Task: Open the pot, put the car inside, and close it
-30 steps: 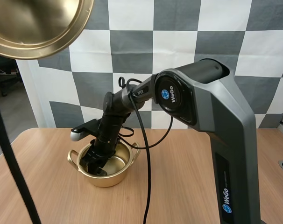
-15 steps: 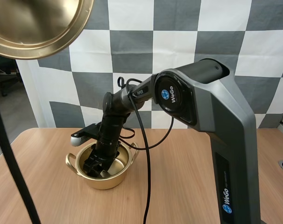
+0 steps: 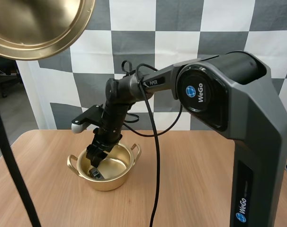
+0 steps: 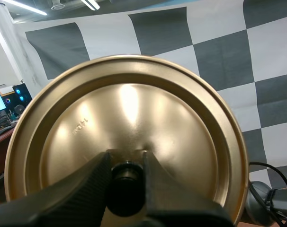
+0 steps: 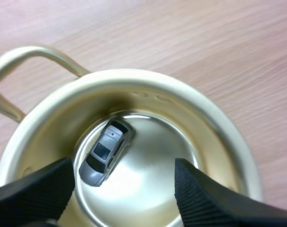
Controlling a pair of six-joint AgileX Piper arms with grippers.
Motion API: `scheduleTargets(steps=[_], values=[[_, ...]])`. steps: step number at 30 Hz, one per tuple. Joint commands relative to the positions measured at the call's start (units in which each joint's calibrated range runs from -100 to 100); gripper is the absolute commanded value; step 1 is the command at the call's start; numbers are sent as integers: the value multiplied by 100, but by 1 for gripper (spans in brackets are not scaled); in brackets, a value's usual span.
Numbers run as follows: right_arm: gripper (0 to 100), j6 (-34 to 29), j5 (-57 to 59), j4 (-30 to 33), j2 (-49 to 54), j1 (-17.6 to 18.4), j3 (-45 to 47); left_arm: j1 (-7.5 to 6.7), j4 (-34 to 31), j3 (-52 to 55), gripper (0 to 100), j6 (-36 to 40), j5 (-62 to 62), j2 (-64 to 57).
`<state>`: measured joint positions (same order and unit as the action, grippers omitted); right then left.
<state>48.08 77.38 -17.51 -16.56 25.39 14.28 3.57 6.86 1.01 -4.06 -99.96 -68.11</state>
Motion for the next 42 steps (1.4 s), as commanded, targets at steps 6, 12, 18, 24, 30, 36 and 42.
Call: scheduleTargets(steps=[6, 12, 18, 24, 30, 36, 42], values=[[100, -117, -118, 535, 927, 0, -6, 3, 6, -1, 0, -8, -4, -4], [100, -945, -252, 2014, 1773, 0, -6, 3, 6, -1, 0, -8, -4, -4], [100, -2363, -212, 4204, 2636, -67, -6, 3, 6, -1, 0, -8, -4, -4], [100, -3009, 4, 4967, 3545, -610, -6, 3, 6, -1, 0, -19, -4, -4], [100, -3072, 198, 3798, 4599, -1300, -6, 3, 6, -1, 0, -105, -4, 7], [100, -2752, 1179, 2503, 5780, -1406, -6, 3, 76, -1, 0, -105, -4, 386], [100, -2233, 2158, 1332, 6987, -1607, -6, 3, 164, -1, 0, -105, -4, 1071]])
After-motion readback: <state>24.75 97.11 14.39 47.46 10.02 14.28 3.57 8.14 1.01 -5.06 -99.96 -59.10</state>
